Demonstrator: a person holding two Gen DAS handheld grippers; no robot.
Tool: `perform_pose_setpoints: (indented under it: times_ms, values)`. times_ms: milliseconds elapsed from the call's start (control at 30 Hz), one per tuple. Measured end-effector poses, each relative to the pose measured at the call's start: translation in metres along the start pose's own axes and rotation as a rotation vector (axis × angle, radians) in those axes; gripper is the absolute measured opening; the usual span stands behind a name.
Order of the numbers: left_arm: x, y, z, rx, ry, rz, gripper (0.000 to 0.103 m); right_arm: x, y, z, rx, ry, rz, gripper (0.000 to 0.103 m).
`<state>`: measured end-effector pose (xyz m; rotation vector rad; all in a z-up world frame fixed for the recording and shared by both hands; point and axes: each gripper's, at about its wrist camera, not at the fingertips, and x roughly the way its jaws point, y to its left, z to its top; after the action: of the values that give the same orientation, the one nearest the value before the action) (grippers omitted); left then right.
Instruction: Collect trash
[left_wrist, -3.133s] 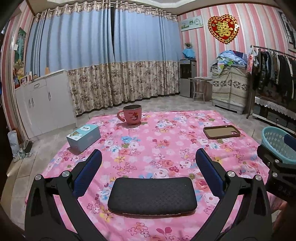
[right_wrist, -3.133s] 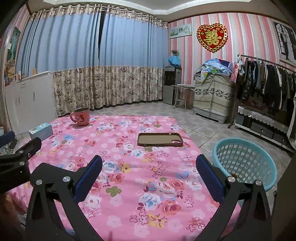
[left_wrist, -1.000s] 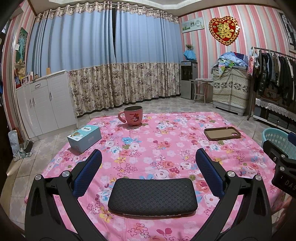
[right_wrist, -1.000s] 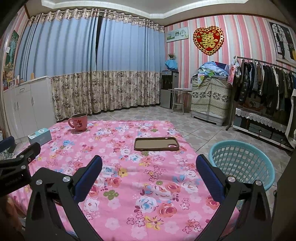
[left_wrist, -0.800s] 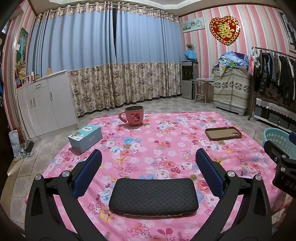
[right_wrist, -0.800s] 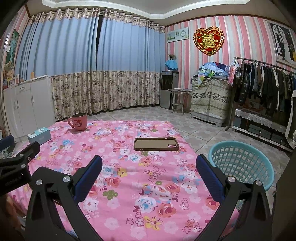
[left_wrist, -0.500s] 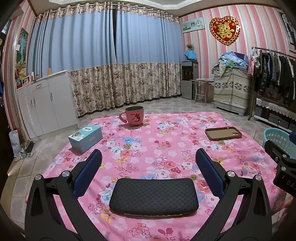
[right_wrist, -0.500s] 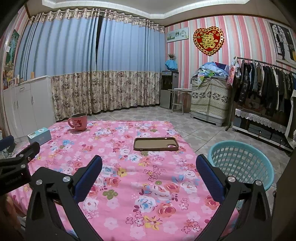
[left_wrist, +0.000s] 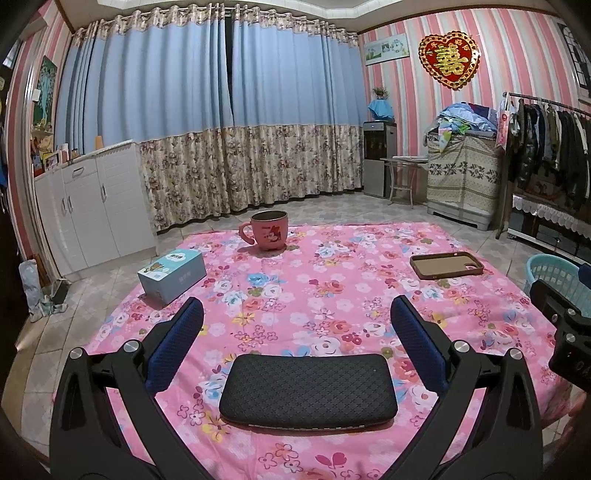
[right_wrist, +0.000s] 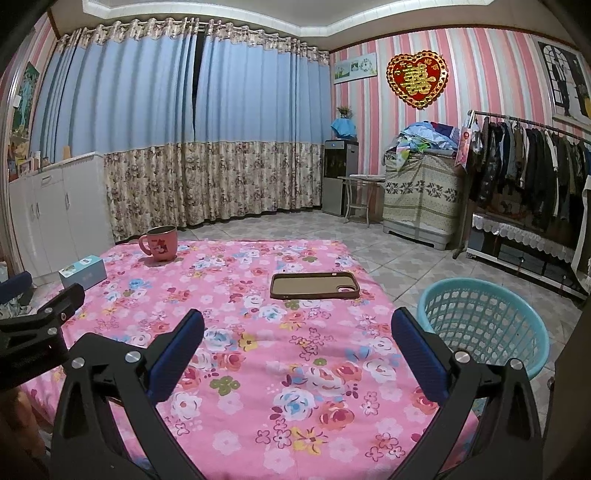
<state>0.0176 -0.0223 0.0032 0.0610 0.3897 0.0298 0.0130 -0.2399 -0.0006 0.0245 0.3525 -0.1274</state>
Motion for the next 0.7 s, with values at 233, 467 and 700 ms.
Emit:
perform_pose_setpoints:
  times_ms: [233,467,700]
  values:
    - [0.0,0.0028,0.0015,-0.012,0.003,0.0,0.098,-0.0004,0.0,-0.001,-0.001,0.004,-0.002,0.099]
    - [0.0009,0.0031,0.0005,-0.014,0.001,-0.001,0.098,-0.0008,0.0009,-0.0009,-0.004,0.0,-0.005,0.099]
    - [0.0013,0.0034,0.0004,-0.012,0.001,0.0,0.098,-0.0008,0.0016,-0.0007,-0.006,0.0,-0.004,0.099]
